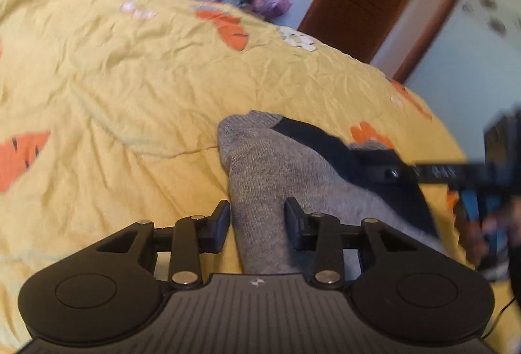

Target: Fold small clothes

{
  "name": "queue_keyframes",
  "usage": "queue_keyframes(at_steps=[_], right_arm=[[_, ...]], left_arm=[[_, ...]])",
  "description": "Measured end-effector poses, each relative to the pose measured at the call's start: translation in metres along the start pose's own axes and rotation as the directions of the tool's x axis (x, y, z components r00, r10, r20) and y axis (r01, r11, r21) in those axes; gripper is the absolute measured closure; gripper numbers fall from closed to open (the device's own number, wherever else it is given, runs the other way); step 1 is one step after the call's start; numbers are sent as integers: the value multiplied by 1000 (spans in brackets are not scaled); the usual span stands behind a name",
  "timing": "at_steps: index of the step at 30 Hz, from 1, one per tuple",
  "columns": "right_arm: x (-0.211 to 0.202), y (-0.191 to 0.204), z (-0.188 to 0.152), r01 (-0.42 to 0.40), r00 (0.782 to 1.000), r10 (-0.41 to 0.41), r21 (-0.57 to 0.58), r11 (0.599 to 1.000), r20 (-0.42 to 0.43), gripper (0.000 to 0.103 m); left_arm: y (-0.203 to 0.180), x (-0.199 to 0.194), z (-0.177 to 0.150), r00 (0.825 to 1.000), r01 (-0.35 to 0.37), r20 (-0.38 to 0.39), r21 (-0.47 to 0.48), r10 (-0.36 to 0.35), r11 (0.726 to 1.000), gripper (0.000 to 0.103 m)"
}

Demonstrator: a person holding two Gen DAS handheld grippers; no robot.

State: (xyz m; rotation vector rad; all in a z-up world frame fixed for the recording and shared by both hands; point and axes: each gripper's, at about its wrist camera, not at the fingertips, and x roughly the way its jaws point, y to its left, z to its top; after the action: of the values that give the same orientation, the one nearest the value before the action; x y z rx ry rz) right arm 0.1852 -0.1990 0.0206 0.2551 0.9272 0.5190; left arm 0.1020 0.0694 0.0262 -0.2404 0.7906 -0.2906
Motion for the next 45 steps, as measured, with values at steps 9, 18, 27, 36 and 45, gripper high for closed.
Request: queue_keyframes(at_steps=[9, 18, 27, 36, 45], right_arm=[[-72, -4, -40, -86, 990, 76, 81, 993, 123, 34], [-115, 26, -115, -163, 987, 163, 5, 987, 0, 54], [-100, 43, -126, -130, 990, 124, -85, 988, -74, 91], [-111, 29, -134, -140, 988, 134, -81, 987, -82, 64], [-72, 0, -18, -28, 997, 23, 68, 997, 75, 46]], left_arm=[[-64, -103, -79, 958, -188, 283, 463, 56, 866, 59], [-68, -120, -151, 989, -125, 135, 491, 67, 862, 53], [-55, -106, -137, 982, -182, 114, 359, 150, 916, 95], [-53, -107, -147, 979, -195, 113, 321, 167, 927, 97], [-55, -105, -147, 978, -201, 114, 311, 174, 929, 97]])
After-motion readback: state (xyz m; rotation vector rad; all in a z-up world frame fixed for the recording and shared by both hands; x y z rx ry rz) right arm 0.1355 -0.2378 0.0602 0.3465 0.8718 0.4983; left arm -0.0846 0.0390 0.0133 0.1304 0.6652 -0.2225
